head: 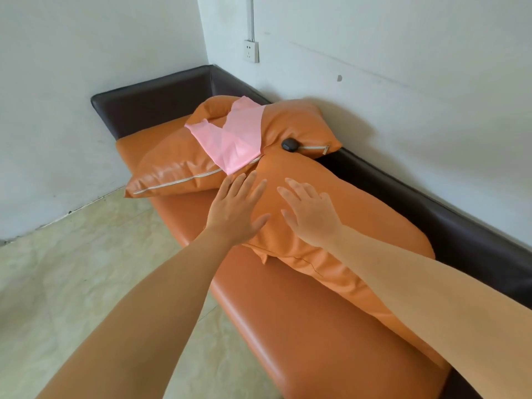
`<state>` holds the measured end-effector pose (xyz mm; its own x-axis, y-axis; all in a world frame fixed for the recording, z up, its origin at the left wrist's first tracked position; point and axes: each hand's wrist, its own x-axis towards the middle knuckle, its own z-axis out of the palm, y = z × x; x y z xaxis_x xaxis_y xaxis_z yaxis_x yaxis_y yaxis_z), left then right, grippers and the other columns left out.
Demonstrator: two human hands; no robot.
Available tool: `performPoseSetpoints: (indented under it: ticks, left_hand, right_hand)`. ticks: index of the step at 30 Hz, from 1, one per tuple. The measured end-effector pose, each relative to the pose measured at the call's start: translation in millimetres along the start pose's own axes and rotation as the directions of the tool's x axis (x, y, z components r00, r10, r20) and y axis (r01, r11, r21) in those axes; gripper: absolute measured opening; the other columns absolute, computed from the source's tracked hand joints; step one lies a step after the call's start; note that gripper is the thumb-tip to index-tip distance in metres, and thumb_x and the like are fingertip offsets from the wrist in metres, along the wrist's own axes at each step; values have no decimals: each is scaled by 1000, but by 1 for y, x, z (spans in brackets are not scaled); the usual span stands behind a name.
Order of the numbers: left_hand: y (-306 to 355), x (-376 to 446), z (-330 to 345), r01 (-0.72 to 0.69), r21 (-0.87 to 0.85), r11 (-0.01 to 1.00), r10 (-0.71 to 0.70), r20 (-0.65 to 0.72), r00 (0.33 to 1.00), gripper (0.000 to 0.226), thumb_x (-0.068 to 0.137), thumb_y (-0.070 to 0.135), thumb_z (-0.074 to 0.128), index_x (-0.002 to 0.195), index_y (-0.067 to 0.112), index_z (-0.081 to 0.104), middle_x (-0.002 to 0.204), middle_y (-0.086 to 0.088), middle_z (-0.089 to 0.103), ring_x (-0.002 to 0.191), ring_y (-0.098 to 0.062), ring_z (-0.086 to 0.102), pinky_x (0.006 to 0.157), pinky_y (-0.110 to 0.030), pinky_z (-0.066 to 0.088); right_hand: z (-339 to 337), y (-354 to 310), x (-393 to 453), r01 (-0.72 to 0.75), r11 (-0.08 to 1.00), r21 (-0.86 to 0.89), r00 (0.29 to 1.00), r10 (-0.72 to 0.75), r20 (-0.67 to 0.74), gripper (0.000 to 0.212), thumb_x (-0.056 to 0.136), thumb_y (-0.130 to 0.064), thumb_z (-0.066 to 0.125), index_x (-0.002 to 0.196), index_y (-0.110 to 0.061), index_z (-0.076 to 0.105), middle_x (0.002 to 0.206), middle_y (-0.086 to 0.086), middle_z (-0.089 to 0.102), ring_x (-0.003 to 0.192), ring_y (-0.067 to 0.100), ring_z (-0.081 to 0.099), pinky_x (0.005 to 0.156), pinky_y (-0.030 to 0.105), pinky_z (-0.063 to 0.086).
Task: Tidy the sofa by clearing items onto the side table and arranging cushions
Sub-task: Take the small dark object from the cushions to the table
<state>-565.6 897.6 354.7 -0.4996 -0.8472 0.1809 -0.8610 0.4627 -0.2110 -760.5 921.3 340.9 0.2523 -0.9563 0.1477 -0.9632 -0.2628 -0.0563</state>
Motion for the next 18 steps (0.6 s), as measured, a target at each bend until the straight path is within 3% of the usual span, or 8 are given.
performPoseSetpoints:
  ticks: [8,18]
  left_hand:
    - [-45,76,35,-88,-44,995,88,14,996,71,96,60,29,154,22,13,162,-4,13,148,-24,13,122,-43,4]
    - [-76,178,79,-200,-128,971,203,10,979,64,99,55,27,154,22,19,162,-5,16,149,-25,12,121,-42,3]
  right_hand:
    - [22,8,82,-70,997,-40,997,68,-38,50,92,-31,58,139,-17,46,147,9,43,124,32,50,78,52,51]
    - [48,33,165,-277,961,-16,961,277,-10,49,97,-29,47,144,-22,37,153,5,31,130,27,40,88,48,47]
